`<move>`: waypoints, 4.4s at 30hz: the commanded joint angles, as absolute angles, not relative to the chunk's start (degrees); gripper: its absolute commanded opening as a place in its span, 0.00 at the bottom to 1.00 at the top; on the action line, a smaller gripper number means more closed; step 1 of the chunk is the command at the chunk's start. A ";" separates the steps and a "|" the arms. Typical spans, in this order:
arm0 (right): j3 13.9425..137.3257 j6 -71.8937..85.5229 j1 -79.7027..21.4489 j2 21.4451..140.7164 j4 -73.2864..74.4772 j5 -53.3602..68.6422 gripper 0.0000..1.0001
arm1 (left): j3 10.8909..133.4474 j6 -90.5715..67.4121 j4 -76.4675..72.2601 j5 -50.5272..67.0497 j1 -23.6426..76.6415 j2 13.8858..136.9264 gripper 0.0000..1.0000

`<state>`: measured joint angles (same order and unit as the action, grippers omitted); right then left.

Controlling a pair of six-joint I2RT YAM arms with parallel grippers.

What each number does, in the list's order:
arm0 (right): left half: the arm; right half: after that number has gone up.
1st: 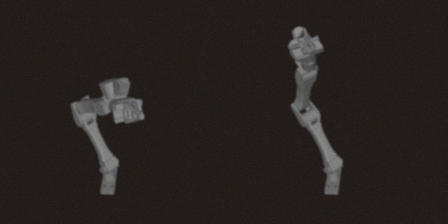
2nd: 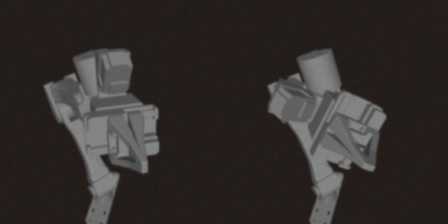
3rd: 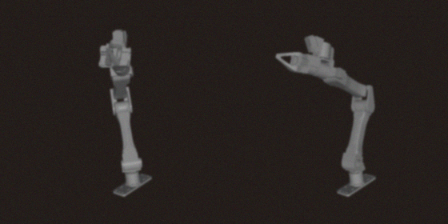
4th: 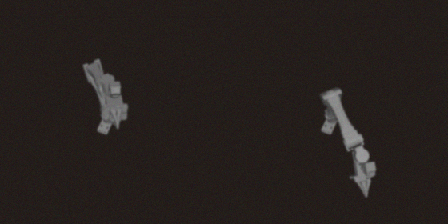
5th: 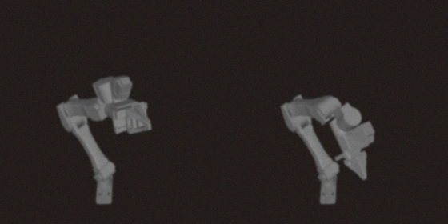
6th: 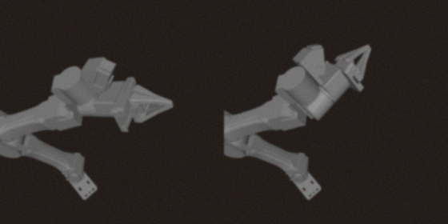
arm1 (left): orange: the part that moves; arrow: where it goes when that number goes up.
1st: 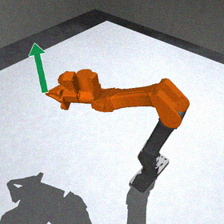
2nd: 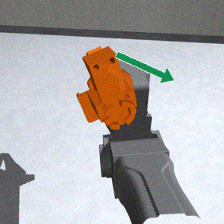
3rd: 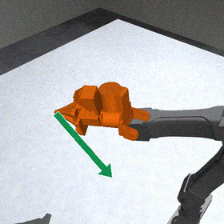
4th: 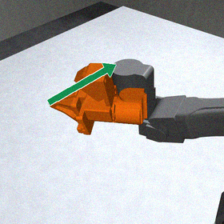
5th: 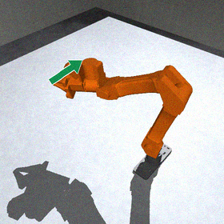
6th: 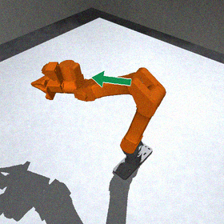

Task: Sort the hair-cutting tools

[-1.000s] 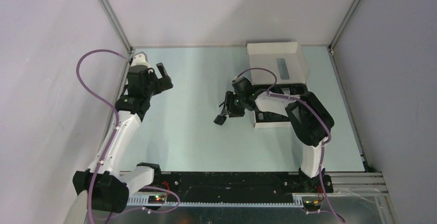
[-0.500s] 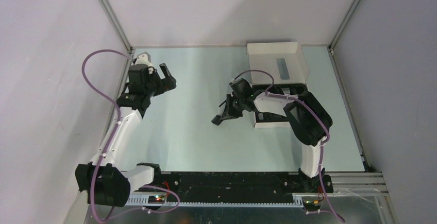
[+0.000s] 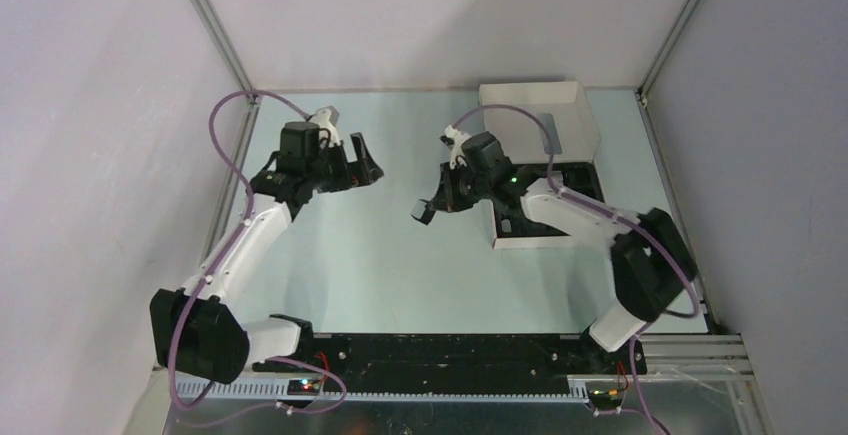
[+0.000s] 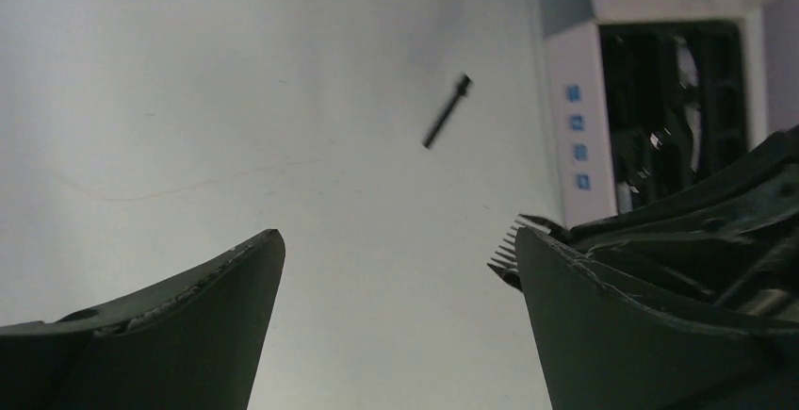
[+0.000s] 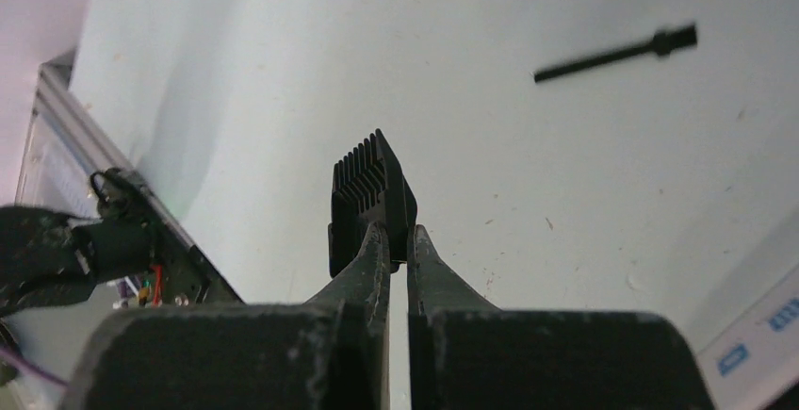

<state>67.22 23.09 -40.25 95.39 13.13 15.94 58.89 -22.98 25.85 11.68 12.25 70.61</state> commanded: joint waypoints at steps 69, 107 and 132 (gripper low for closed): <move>57.59 -2.82 -37.21 54.52 7.64 31.37 0.00 | 61.86 -21.42 8.82 53.27 32.56 64.80 0.71; 55.48 12.76 -33.41 53.81 3.41 24.11 0.69 | 61.41 2.16 19.76 -3.49 45.24 60.86 0.00; 51.45 29.08 -19.44 54.20 19.10 12.33 0.81 | 58.10 10.67 19.49 -39.82 60.95 90.06 0.00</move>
<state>52.97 27.88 -21.96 56.60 18.46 15.20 56.16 13.52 17.12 -37.28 60.60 86.48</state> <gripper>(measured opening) 0.813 0.019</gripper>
